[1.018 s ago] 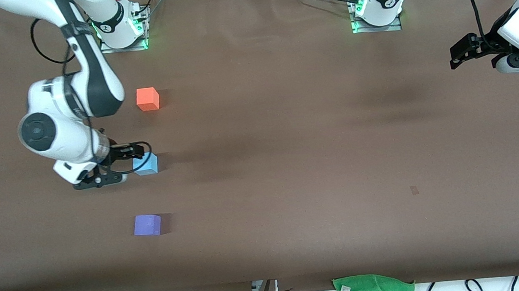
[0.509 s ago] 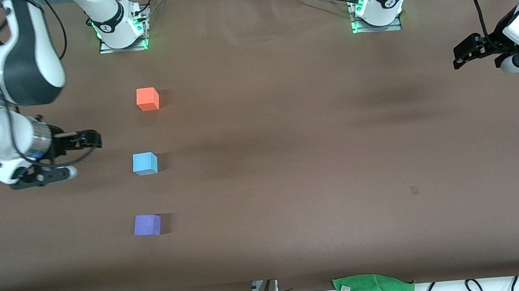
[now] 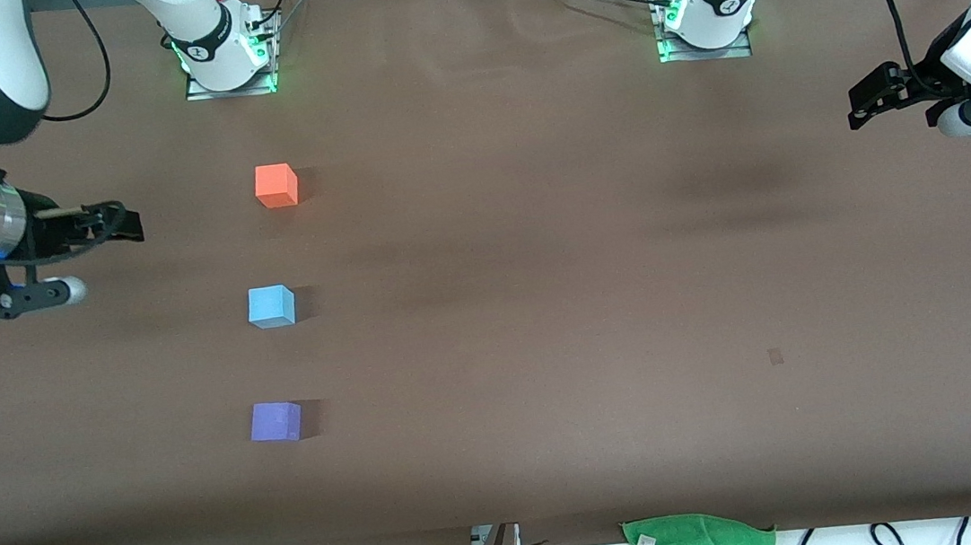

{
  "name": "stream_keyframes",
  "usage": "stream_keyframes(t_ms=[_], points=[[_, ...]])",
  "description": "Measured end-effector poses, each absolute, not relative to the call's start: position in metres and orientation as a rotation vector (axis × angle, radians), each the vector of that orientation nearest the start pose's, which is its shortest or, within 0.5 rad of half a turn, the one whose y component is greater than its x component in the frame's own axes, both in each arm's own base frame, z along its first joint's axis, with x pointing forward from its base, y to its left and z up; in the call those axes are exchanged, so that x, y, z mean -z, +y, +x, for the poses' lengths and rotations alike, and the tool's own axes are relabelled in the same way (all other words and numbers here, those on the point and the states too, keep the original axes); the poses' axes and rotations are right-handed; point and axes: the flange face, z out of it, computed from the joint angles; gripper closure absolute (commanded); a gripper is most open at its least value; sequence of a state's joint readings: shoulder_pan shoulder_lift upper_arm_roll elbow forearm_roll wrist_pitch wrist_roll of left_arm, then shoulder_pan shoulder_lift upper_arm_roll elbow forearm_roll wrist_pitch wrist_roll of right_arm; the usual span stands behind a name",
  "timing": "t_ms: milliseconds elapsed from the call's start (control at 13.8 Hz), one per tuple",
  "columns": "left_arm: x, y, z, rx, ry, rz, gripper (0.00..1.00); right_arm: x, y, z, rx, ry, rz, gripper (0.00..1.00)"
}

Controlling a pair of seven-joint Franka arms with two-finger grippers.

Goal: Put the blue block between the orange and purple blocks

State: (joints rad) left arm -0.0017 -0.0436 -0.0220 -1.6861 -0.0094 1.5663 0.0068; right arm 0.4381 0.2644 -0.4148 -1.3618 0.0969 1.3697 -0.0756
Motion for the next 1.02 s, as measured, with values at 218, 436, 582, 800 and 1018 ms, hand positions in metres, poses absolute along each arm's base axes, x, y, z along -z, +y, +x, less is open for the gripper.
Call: stream_keyframes(t_ms=[218, 436, 582, 800, 1018], points=[[-0.594, -0.014, 0.537, -0.119, 0.047, -3.147, 0.00, -0.588, 0.039, 0.585, -0.374, -0.174, -3.109, 0.00], [-0.594, -0.014, 0.537, -0.119, 0.047, -3.147, 0.00, -0.600, 0.044, 0.570, -0.370, -0.226, -3.137, 0.00], [-0.594, -0.012, 0.537, -0.118, 0.042, -3.147, 0.00, -0.603, 0.052, 0.561, -0.372, -0.258, -3.141, 0.00], [-0.594, -0.011, 0.537, -0.118, 0.038, -3.147, 0.00, -0.620, 0.035, 0.550, -0.320, -0.220, -3.143, 0.00], [-0.594, -0.010, 0.537, -0.118, 0.037, -3.147, 0.00, -0.641, 0.031, 0.533, -0.264, -0.221, -3.142, 0.00]])
